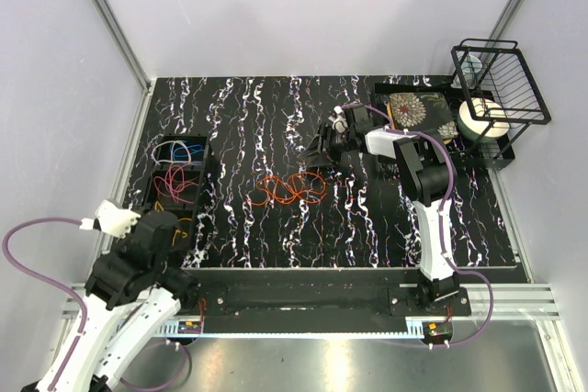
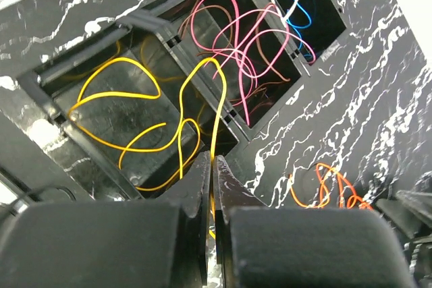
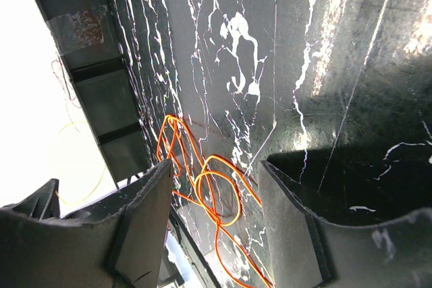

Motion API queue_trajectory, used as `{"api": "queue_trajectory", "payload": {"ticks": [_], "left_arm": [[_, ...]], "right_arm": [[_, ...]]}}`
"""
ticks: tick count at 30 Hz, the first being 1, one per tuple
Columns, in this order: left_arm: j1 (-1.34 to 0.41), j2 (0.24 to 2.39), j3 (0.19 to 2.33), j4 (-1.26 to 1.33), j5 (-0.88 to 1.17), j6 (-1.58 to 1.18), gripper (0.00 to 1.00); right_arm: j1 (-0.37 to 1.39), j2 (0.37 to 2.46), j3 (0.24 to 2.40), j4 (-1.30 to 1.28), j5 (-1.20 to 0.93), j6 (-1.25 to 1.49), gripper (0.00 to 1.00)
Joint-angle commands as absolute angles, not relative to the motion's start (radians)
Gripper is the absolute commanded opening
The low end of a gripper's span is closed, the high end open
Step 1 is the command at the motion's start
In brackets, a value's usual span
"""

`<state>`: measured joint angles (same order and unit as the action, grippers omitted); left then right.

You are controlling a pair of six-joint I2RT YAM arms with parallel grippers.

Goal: Untangle the cables

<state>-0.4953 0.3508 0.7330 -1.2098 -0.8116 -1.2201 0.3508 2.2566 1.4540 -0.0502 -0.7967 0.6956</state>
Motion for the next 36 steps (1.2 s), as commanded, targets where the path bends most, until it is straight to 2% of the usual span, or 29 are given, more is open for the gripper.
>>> {"api": "queue_trajectory", "payload": {"ticks": [1, 9, 16, 19, 25, 29, 32, 36], "left_arm": [[-0.494, 0.319, 0.701, -1.241, -0.87, -1.377, 0.0], [-0.492, 0.394, 0.664, -1.241, -0.972, -1.43, 0.0], [-0.46, 0.515, 0.629, -1.086, -0.937, -1.327, 0.0], [-0.382, 0.558, 0.62, -0.994, -0.884, -1.225, 0.0], [-0.072, 0.598, 0.572, -0.766, -0.631, -0.967, 0.0], [0.078, 0.664, 0.519, -0.681, -0.479, -0.945, 0.0], [0.15, 0.716, 0.485, -0.617, -0.376, -0.917, 0.0], [0.161, 0.718, 0.471, -0.612, -0.379, -0.93, 0.0]], "right_arm": [[0.371, 2.309, 1.442, -0.137, -0.706, 0.643, 0.61], [0.371, 2.304, 1.44, -0.135, -0.713, 0.644, 0.61], [0.371, 2.31, 1.44, -0.129, -0.718, 0.649, 0.61], [0.371, 2.312, 1.439, -0.13, -0.719, 0.649, 0.61], [0.371, 2.313, 1.442, -0.129, -0.716, 0.649, 0.61], [0.37, 2.315, 1.44, -0.13, -0.716, 0.649, 0.61], [0.371, 2.316, 1.44, -0.129, -0.715, 0.649, 0.61], [0.371, 2.319, 1.443, -0.13, -0.713, 0.647, 0.61]]}}
